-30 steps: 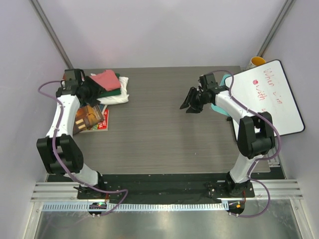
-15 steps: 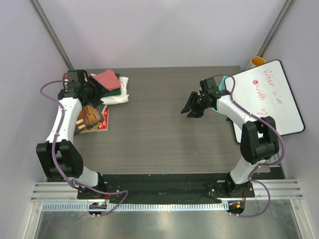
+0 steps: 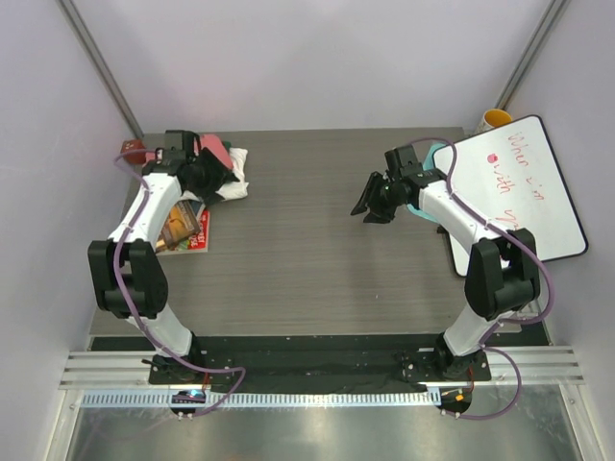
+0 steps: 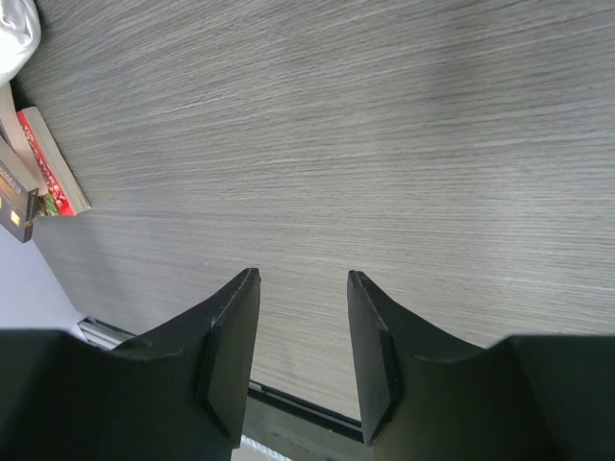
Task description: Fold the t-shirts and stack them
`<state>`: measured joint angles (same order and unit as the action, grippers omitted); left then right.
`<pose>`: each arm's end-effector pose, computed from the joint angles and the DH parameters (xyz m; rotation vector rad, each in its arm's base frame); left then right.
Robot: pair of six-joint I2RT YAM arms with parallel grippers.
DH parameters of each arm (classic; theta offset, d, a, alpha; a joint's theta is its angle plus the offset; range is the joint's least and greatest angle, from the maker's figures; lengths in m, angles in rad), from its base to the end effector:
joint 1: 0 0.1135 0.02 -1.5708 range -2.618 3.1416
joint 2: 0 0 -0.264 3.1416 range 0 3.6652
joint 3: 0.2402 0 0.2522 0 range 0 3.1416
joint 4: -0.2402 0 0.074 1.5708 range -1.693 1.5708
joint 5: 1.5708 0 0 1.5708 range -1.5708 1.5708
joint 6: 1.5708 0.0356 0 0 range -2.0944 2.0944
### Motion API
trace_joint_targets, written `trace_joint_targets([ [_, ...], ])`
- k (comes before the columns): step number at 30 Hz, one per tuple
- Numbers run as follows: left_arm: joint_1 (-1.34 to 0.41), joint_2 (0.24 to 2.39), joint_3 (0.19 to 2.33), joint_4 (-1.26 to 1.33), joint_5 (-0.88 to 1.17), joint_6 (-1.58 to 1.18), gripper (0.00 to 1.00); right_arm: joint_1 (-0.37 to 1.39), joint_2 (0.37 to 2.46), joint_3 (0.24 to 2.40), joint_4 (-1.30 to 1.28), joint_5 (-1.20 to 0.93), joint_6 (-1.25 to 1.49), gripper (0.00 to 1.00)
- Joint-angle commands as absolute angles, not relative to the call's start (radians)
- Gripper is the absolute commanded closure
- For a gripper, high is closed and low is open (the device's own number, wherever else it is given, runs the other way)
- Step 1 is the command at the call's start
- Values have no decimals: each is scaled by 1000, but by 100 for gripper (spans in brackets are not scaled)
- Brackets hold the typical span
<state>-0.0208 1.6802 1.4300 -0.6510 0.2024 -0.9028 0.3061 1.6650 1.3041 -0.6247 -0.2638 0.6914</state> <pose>0.3684 -0.0148 0.2880 -1.0102 2.3520 -0.6291 0.3358 0.1158 0.2556 0.4059 2.6375 0.6949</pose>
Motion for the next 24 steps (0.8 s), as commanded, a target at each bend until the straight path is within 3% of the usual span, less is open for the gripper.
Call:
trace_joint_targets([
  [1,-29,1692,1485,-644,222,-891,36,311,1704,1362,-617,-275,689,53],
  [14,-46,1712,1589,-683,124,-868,36,296,1842,1538,-643,-304,631,53],
  [24,-43,1775,1632,-767,189,-858,36,293,1898,1623,-676,-301,620,53],
])
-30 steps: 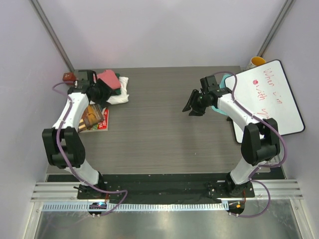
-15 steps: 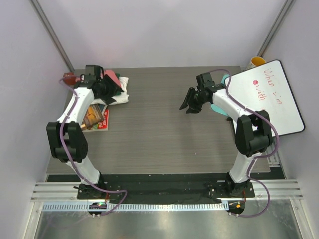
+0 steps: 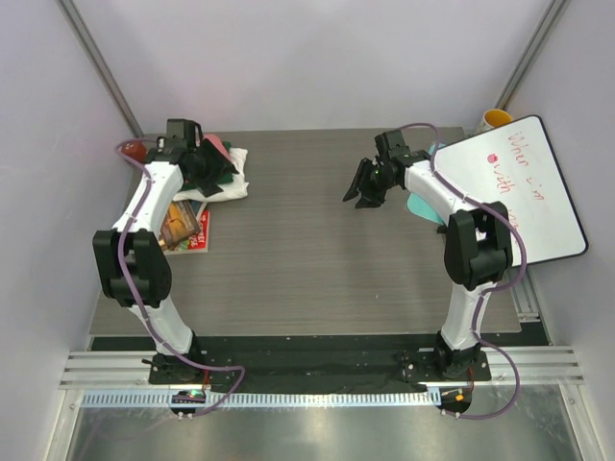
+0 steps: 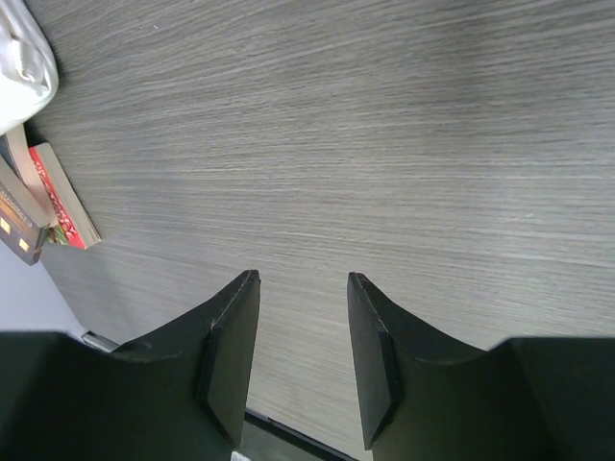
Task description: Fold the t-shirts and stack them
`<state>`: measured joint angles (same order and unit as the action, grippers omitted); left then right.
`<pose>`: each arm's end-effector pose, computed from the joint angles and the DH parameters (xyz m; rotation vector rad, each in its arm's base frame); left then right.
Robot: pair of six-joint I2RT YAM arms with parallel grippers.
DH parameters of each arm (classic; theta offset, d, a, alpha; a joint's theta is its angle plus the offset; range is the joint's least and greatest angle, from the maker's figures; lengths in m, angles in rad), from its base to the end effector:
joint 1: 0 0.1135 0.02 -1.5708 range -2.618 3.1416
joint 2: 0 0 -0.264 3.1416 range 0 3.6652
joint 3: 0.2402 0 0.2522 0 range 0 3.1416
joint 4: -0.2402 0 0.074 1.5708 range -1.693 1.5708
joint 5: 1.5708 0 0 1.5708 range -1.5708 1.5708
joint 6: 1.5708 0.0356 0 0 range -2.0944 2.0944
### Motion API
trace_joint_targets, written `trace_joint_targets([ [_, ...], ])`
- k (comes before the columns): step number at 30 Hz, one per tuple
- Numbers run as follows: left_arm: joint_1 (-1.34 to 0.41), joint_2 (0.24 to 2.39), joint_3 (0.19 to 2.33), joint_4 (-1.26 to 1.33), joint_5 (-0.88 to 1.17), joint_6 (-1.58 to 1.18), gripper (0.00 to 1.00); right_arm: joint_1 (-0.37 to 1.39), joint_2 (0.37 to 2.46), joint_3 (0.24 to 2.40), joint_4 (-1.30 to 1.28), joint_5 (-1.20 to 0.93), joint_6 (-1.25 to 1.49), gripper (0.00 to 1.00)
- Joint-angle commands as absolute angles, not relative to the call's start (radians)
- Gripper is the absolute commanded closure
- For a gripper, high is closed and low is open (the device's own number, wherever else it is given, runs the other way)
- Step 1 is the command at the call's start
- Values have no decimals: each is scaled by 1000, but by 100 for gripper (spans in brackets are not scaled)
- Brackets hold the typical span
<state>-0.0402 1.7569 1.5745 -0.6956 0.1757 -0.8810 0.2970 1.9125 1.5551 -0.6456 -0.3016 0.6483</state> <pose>0.3897 -0.0219 0.3036 -0.9591 2.3424 -0.6055 0.3957 0.1321 0.2417 0.3514 2.6601 0.7187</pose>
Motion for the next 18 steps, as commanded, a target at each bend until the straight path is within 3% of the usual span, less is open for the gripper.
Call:
trace_joint_targets([
  [1,-43,1779,1647,-776,208,-867,36,291,1893,1628,-678,-295,615,52],
  [18,-60,1730,1572,-770,238,-943,36,290,1911,1724,-842,-229,531,53],
])
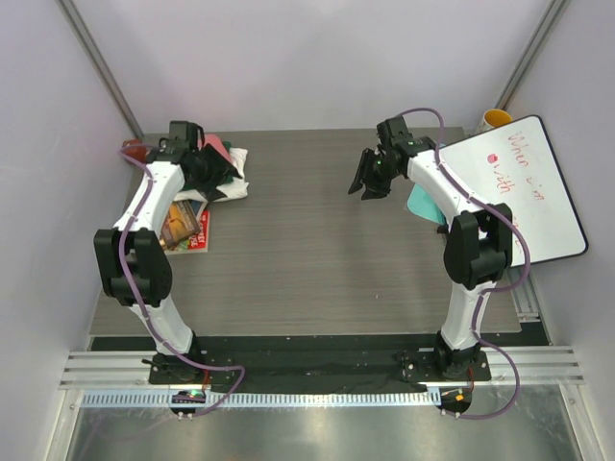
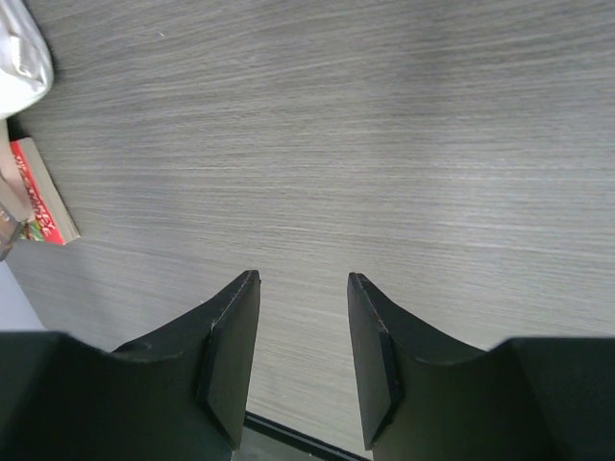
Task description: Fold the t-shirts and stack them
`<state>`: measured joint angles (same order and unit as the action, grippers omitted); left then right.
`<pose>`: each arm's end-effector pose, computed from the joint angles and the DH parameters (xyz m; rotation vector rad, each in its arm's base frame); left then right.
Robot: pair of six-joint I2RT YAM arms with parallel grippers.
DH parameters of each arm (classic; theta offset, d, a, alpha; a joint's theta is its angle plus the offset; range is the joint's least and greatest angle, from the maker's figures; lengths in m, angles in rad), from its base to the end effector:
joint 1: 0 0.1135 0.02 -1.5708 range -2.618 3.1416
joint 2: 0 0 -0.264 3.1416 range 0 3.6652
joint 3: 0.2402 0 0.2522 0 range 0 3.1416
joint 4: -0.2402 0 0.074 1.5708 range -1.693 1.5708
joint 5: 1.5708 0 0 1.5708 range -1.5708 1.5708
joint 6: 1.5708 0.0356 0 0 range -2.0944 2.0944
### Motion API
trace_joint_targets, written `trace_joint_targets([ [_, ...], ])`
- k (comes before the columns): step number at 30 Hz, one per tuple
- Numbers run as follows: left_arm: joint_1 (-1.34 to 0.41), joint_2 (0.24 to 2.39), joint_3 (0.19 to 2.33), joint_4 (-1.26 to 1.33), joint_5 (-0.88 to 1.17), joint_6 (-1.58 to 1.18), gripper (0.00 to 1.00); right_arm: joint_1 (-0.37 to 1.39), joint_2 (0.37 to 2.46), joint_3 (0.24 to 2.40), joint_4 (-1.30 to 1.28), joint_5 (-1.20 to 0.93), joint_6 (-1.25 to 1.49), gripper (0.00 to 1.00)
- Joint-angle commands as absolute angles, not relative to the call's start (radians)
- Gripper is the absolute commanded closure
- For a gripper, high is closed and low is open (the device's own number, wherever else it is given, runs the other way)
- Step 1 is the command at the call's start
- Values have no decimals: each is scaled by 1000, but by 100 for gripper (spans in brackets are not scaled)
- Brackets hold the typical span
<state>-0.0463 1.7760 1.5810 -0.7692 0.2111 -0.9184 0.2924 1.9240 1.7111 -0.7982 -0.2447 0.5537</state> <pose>0.3870 -0.0254 0.2940 -1.0316 2.4205 -0.6286 0.4007 0.1296 0.2761 0.2537 2.6535 0.6130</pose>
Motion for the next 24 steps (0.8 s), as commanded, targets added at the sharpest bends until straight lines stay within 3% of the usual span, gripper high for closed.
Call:
trace_joint_targets([
  [1,-58,1732,1566,-769,245,-943,36,290,1911,1724,-841,-235,529,53],
  [8,-58,1791,1506,-595,320,-1023,36,284,1925,1674,-833,-270,503,52],
  [17,-97,1789,1611,-669,241,-927,36,293,1870,1614,-686,-308,581,52],
  [24,-98,1792,1562,-607,279,-968,36,307,1872,1644,-710,-267,555,53],
])
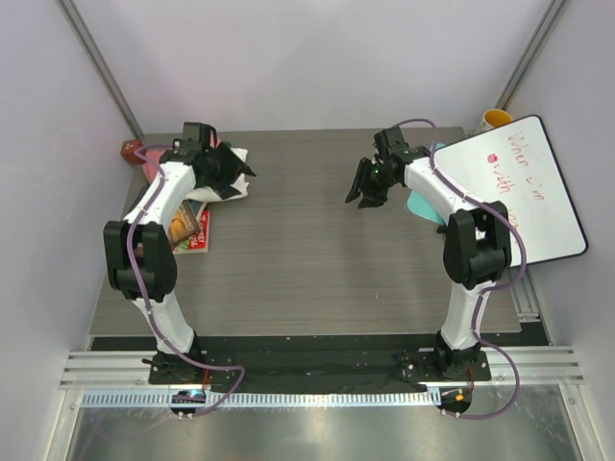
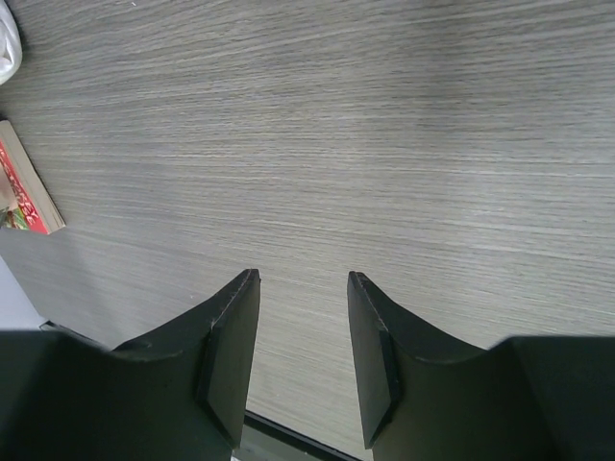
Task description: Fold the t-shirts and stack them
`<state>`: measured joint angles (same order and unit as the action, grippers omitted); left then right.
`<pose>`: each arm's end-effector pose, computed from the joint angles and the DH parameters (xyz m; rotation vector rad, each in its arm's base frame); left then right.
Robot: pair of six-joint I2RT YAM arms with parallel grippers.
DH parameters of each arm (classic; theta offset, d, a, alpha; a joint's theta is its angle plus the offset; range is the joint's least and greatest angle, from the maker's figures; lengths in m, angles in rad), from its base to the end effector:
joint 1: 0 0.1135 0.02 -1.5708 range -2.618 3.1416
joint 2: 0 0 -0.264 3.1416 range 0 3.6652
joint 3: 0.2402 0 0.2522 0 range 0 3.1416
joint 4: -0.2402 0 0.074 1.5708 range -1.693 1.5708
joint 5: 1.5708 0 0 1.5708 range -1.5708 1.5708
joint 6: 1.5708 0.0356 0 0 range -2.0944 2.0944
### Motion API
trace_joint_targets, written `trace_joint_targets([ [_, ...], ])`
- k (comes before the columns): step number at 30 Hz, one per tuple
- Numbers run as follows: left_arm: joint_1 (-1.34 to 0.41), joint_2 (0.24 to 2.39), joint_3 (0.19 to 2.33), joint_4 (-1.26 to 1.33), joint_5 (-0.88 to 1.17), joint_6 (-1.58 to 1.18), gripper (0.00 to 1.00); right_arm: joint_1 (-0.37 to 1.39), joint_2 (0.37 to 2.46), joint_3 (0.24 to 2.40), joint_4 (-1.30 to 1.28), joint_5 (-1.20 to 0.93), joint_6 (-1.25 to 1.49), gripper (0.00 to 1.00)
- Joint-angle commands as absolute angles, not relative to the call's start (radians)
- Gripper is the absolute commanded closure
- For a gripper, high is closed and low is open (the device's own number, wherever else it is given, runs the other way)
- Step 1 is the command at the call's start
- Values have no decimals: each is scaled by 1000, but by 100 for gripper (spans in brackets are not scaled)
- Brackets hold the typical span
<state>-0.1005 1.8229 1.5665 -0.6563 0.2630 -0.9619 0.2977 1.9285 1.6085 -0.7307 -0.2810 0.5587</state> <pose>0.4013 -0.0498 0.2793 -0.9803 2.4152 -0.7474 0.3963 0.1319 0.2468 0.2516 2.7009 0.6482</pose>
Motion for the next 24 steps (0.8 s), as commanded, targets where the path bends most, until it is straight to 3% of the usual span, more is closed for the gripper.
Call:
trace_joint_targets([
  [1,-98,1789,1565,-612,279,-966,36,307,1868,1647,-710,-265,552,53],
  [24,-98,1735,1609,-722,226,-888,36,295,1933,1694,-739,-296,497,52],
])
